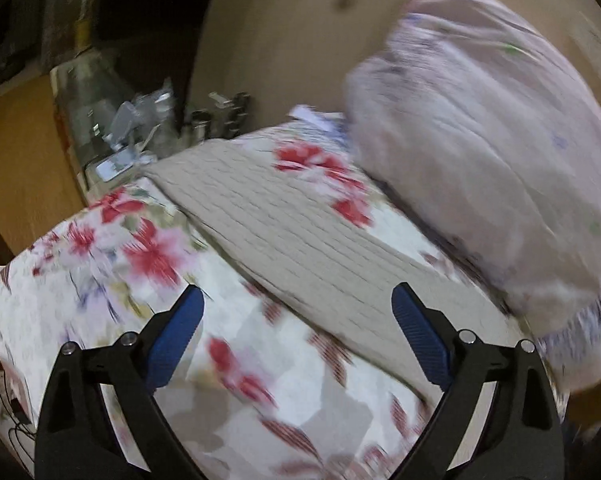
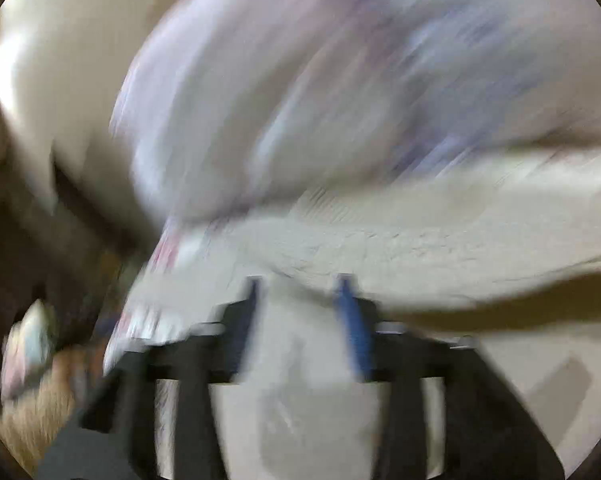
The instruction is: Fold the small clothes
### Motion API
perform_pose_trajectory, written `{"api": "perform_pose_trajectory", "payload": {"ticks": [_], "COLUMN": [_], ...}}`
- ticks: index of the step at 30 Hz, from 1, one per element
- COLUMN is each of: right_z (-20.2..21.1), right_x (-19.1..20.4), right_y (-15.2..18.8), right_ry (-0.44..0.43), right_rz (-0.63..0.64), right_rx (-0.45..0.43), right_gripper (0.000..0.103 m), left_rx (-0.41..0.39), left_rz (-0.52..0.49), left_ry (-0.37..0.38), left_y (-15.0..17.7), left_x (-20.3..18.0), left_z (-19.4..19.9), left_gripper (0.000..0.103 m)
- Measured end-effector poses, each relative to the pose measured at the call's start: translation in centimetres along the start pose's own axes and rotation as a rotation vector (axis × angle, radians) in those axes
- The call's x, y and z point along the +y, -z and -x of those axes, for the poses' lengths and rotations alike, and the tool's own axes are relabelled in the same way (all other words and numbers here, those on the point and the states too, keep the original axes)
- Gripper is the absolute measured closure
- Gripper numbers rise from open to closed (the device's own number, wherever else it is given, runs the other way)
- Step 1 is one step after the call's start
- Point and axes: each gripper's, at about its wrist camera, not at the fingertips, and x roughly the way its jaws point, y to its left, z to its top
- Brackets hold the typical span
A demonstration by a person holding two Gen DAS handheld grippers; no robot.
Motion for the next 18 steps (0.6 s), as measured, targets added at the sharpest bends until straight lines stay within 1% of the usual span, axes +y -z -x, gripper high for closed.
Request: {"api": "perform_pose_trajectory", "payload": {"ticks": [1, 2, 3, 4, 6, 7, 8, 10, 11, 14, 16, 17, 18], "right_z": [-1.2, -1.3, -1.2, -1.0, -0.4, 0.2, 1.4, 2.4, 3.0, 3.9, 4.3, 4.3, 3.9], "right_x": [1.6, 2.2, 2.6, 2.4, 0.5, -0.5, -2.0, -3.9, -4.8, -5.7, -5.9, -5.8, -5.5], "right_y": [1.5, 2.3, 2.9, 3.0, 2.5, 2.7, 2.9, 3.1, 3.4, 4.0, 4.4, 4.3, 4.2], "right_ry": [-0.035, -0.039, -0.028, -0.007, 0.061, 0.088, 0.122, 0.159, 0.181, 0.216, 0.223, 0.225, 0.227], "right_rz": [0.014, 0.024, 0.035, 0.039, 0.012, -0.015, -0.064, -0.13, -0.163, -0.191, -0.186, -0.179, -0.173], "right_rx": [0.042, 0.053, 0.059, 0.059, 0.055, 0.051, 0.04, 0.024, 0.015, 0.009, 0.014, 0.018, 0.018], "right_gripper": [0.046, 0.044, 0.037, 0.033, 0.032, 0.032, 0.032, 0.031, 0.031, 0.03, 0.03, 0.03, 0.03], "left_rx": [0.012, 0.026, 0.04, 0.047, 0.053, 0.054, 0.054, 0.04, 0.035, 0.045, 0.041, 0.044, 0.062], "left_rz": [0.022, 0.044, 0.069, 0.089, 0.136, 0.177, 0.216, 0.281, 0.294, 0.315, 0.309, 0.3, 0.297], "left_ry": [0.001, 0.0, 0.005, 0.01, 0.029, 0.037, 0.045, 0.064, 0.069, 0.038, 0.006, -0.008, 0.001], "left_y": [-0.5, -0.9, -1.6, -2.0, -3.1, -3.7, -4.2, -5.0, -5.3, -6.3, -6.7, -6.9, -7.2], "left_x": [0.8, 1.5, 2.3, 2.8, 4.1, 4.9, 5.5, 6.6, 6.7, 7.2, 7.2, 7.1, 7.0], "left_z": [-0.6, -1.2, -2.0, -2.5, -3.4, -3.9, -4.4, -4.6, -4.7, -5.4, -5.5, -5.6, -5.9], "left_gripper": [0.015, 0.017, 0.019, 0.021, 0.03, 0.031, 0.035, 0.035, 0.035, 0.049, 0.06, 0.088, 0.097]}}
